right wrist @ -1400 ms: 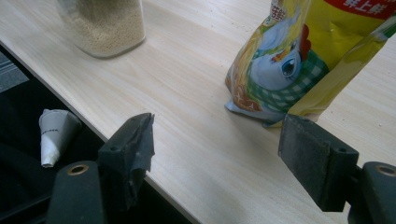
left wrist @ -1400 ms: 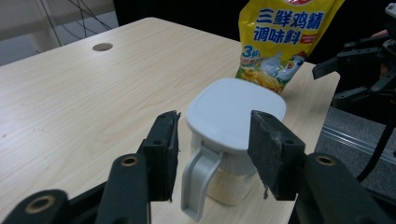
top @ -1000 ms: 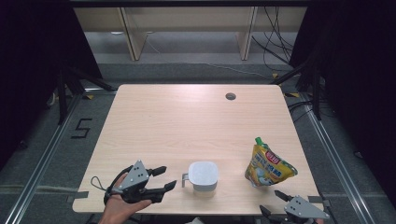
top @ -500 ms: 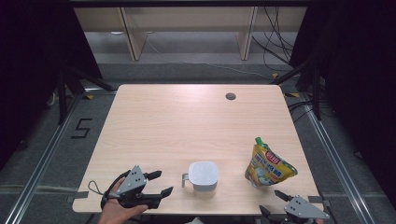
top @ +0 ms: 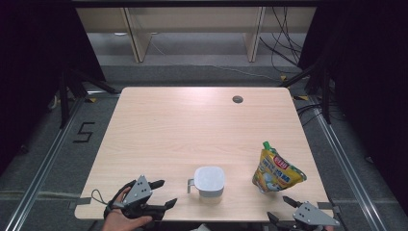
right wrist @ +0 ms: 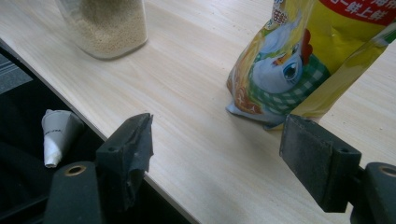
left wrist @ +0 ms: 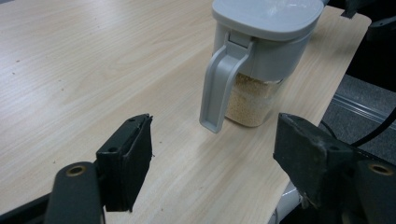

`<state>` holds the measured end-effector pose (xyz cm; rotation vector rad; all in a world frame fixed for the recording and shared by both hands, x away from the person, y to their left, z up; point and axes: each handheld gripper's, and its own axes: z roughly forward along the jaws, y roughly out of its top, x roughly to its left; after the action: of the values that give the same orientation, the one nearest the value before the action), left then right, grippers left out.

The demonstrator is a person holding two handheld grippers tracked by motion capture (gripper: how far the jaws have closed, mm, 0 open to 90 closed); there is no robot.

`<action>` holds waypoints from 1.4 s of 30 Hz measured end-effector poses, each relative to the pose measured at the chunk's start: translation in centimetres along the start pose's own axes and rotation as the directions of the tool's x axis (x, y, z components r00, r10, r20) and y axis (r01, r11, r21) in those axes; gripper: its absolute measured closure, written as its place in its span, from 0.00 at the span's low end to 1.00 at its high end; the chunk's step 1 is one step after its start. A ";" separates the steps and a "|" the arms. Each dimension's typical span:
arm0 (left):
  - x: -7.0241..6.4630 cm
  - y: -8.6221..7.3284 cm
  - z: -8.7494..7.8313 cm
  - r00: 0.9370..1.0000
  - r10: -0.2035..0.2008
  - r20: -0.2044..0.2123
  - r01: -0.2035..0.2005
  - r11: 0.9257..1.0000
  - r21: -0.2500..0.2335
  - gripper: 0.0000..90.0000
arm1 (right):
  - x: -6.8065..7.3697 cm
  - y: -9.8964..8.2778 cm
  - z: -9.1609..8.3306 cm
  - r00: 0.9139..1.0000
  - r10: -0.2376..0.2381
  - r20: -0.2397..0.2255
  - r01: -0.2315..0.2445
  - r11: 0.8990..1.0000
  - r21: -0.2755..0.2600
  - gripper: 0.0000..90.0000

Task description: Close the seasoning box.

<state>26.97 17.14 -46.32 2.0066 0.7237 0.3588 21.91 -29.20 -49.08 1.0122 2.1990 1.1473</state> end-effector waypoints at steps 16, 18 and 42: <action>-0.8 -1.4 0.5 1.000 -0.001 0.014 0.000 0.999 0.045 0.28 | -0.1 0.0 0.1 1.000 -0.014 -0.001 0.014 1.000 -0.007 0.29; -1.0 -1.6 0.6 1.000 -0.003 0.014 0.002 0.998 0.055 0.27 | 0.0 0.0 0.1 1.000 -0.007 -0.004 0.007 1.000 -0.006 0.28; -1.6 -2.3 0.9 1.000 0.001 0.008 -0.002 0.998 0.058 0.25 | 0.2 0.1 -0.1 1.000 0.001 -0.004 -0.001 1.000 0.019 0.25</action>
<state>25.37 16.43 -48.70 2.0626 0.7354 0.3343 21.80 -29.06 -48.98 1.0197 2.2164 1.1316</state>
